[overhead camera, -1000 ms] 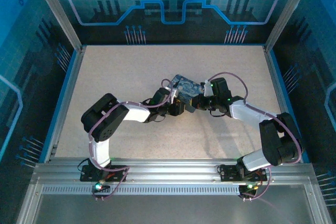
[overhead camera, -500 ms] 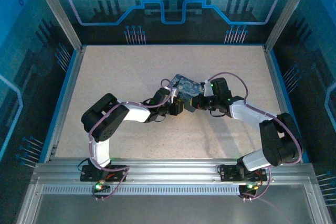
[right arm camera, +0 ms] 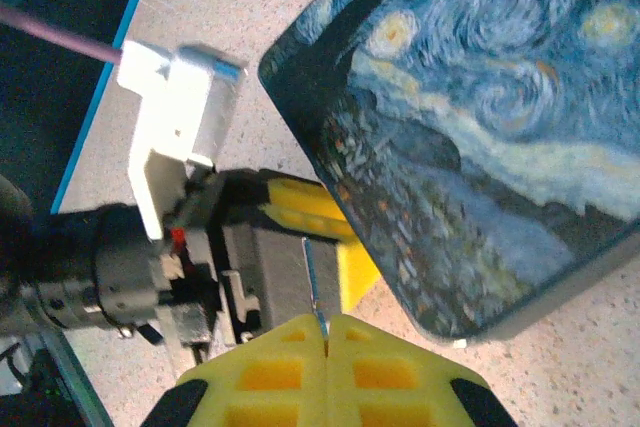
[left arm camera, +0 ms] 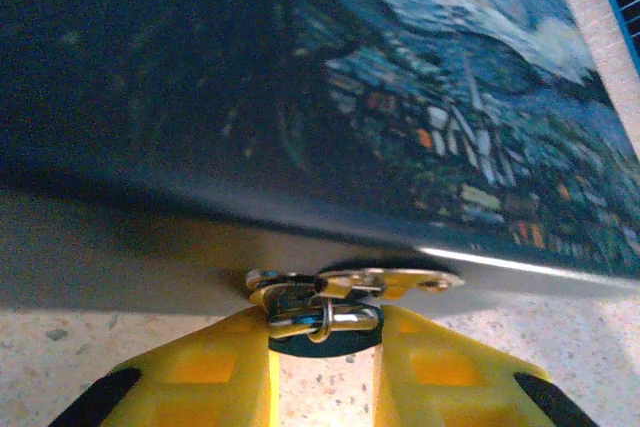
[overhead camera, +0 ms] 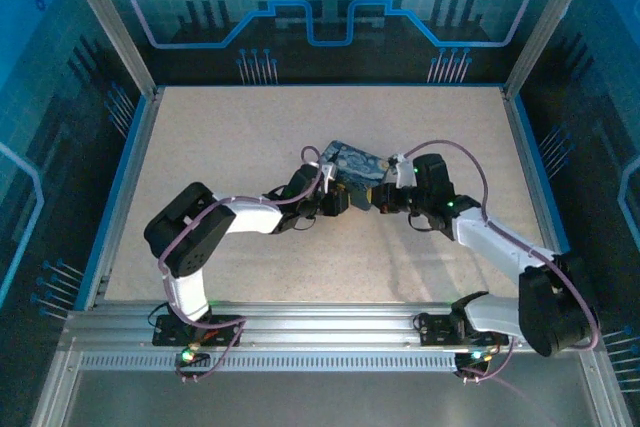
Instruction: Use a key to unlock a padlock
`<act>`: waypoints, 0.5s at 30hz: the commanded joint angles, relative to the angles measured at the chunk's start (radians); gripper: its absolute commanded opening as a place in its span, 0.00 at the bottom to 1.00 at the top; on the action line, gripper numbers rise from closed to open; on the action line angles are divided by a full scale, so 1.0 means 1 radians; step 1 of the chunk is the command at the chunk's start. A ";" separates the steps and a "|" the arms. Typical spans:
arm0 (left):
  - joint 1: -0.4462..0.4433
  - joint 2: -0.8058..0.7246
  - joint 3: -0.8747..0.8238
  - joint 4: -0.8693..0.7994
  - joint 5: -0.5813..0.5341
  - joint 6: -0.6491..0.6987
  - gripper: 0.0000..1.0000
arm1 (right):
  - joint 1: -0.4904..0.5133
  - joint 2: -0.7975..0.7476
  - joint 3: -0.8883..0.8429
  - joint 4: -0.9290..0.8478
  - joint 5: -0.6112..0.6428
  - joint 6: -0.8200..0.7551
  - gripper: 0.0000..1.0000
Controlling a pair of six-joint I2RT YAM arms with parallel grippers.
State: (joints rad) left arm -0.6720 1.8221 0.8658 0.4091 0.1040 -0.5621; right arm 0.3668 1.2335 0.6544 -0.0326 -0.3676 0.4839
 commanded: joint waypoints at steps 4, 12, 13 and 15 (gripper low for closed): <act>-0.012 -0.093 -0.023 0.007 0.039 -0.086 0.25 | 0.022 -0.123 -0.128 -0.001 0.037 -0.092 0.00; -0.016 -0.163 -0.023 -0.060 0.065 -0.141 0.25 | 0.059 -0.170 -0.234 0.120 0.044 -0.155 0.00; -0.017 -0.168 -0.025 -0.061 0.071 -0.147 0.25 | 0.068 -0.163 -0.240 0.141 0.047 -0.165 0.00; -0.021 -0.177 -0.027 -0.067 0.078 -0.155 0.25 | 0.087 -0.141 -0.242 0.169 0.056 -0.182 0.00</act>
State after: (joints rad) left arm -0.6823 1.6958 0.8478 0.3248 0.1471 -0.6933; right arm 0.4271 1.0767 0.4240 0.0444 -0.3244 0.3534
